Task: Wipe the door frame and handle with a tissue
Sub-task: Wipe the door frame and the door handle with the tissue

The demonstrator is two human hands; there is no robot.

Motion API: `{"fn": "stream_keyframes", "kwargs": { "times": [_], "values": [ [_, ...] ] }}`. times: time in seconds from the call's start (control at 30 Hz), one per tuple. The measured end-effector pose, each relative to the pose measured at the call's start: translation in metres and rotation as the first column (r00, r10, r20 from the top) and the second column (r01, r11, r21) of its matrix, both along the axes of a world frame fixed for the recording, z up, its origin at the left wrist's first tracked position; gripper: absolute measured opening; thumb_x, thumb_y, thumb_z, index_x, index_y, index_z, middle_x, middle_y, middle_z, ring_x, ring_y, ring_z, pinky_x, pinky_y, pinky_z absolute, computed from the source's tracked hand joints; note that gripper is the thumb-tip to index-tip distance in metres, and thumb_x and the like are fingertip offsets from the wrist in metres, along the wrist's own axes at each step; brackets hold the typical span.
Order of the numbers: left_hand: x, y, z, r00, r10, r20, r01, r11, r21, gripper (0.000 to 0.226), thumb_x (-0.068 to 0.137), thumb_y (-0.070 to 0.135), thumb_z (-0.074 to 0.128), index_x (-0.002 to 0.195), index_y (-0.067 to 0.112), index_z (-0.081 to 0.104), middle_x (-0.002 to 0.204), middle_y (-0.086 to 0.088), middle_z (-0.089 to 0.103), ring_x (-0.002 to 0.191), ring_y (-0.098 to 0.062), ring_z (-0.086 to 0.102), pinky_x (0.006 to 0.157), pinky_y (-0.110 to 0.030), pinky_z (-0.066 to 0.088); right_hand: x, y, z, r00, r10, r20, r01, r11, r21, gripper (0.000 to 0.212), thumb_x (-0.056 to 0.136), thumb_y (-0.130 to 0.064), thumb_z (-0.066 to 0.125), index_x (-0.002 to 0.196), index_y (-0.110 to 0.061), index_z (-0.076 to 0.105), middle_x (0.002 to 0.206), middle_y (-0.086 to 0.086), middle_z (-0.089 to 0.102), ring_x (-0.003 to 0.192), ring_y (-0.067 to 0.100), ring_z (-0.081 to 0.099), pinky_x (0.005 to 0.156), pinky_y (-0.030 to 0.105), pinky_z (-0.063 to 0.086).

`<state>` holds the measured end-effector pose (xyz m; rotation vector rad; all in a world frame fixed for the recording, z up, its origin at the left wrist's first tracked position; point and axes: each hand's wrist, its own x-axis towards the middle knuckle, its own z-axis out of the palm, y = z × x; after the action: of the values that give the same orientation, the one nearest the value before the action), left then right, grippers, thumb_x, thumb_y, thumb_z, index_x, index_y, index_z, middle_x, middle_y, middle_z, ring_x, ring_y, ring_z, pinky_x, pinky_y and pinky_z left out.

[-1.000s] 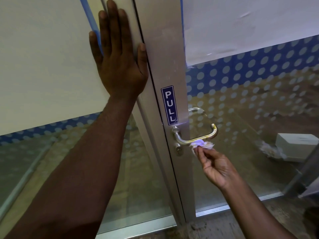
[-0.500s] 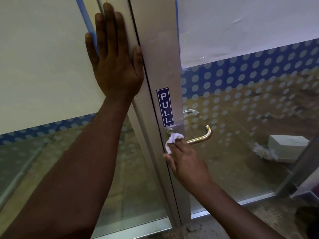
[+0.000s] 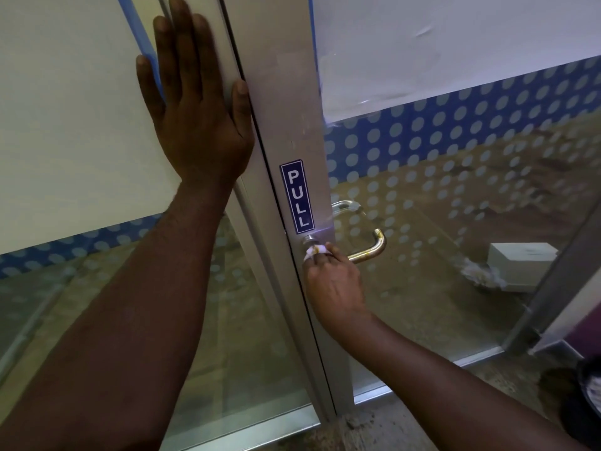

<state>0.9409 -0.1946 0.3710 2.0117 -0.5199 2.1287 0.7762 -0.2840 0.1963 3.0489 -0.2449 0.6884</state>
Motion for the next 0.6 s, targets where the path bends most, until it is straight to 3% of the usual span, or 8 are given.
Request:
{"fn": "stream_keyframes", "kwargs": {
  "times": [0.1, 0.2, 0.27, 0.33, 0.43, 0.6],
  "values": [
    [-0.001, -0.001, -0.002, 1.000, 0.003, -0.004, -0.003, 1.000, 0.023, 0.059, 0.108, 0.042, 0.033, 0.153, 0.005, 0.036, 0.157, -0.019, 0.040, 0.146, -0.032, 0.030, 0.122, -0.048, 0.017, -0.010, -0.013, -0.004, 1.000, 0.004, 0.007, -0.004, 1.000, -0.006, 0.030, 0.078, -0.007, 0.064, 0.108, -0.005, 0.070, 0.086, 0.010, 0.074, 0.081, 0.018, 0.071, 0.106, 0.027, 0.038],
    [0.002, 0.000, 0.000, 1.000, -0.001, 0.009, 0.001, 1.000, 0.011, 0.059, 0.108, 0.043, 0.032, 0.153, 0.005, 0.035, 0.157, -0.019, 0.039, 0.147, -0.032, 0.029, 0.125, -0.039, 0.004, 0.002, -0.007, -0.006, 1.000, -0.017, -0.013, 0.018, 1.000, 0.025, 0.046, 0.093, -0.006, 0.038, 0.138, 0.003, 0.042, 0.117, 0.018, 0.067, 0.109, 0.024, 0.064, 0.115, 0.029, 0.022],
    [0.002, 0.001, 0.001, 1.000, -0.008, 0.007, 0.008, 1.000, 0.007, 0.059, 0.108, 0.044, 0.031, 0.153, 0.005, 0.036, 0.157, -0.019, 0.040, 0.146, -0.032, 0.030, 0.124, -0.036, 0.001, 0.006, -0.001, -0.007, 1.000, -0.017, -0.022, 0.018, 0.999, 0.028, 0.048, 0.096, -0.005, 0.032, 0.142, 0.008, 0.031, 0.130, 0.023, 0.057, 0.121, 0.028, 0.056, 0.118, 0.033, 0.015],
    [0.001, 0.000, 0.000, 1.000, -0.006, -0.005, 0.006, 1.000, 0.020, 0.059, 0.108, 0.043, 0.031, 0.153, 0.005, 0.036, 0.157, -0.019, 0.040, 0.146, -0.032, 0.031, 0.124, -0.043, 0.013, -0.003, -0.006, -0.009, 1.000, 0.005, -0.028, -0.006, 1.000, -0.029, 0.048, 0.093, -0.005, 0.041, 0.140, 0.008, 0.038, 0.129, 0.024, 0.058, 0.121, 0.028, 0.057, 0.118, 0.034, 0.017],
    [-0.003, -0.001, 0.000, 1.000, -0.013, -0.016, 0.014, 1.000, 0.027, 0.058, 0.108, 0.043, 0.032, 0.153, 0.005, 0.036, 0.157, -0.019, 0.040, 0.147, -0.032, 0.032, 0.121, -0.050, 0.021, -0.025, -0.030, -0.009, 0.998, -0.003, 0.066, 0.009, 0.996, -0.091, 0.045, 0.073, -0.003, 0.070, 0.117, 0.004, 0.066, 0.109, 0.019, 0.071, 0.103, 0.025, 0.068, 0.108, 0.036, 0.038],
    [-0.004, -0.001, 0.002, 1.000, 0.000, -0.007, 0.000, 1.000, 0.019, 0.058, 0.109, 0.043, 0.032, 0.152, 0.005, 0.038, 0.156, -0.020, 0.041, 0.145, -0.033, 0.034, 0.121, -0.050, 0.021, -0.019, -0.031, -0.017, 0.992, 0.042, 0.119, -0.024, 0.989, -0.145, 0.045, 0.072, -0.004, 0.072, 0.116, 0.003, 0.067, 0.109, 0.018, 0.071, 0.105, 0.025, 0.068, 0.108, 0.037, 0.040]
  ]
}}
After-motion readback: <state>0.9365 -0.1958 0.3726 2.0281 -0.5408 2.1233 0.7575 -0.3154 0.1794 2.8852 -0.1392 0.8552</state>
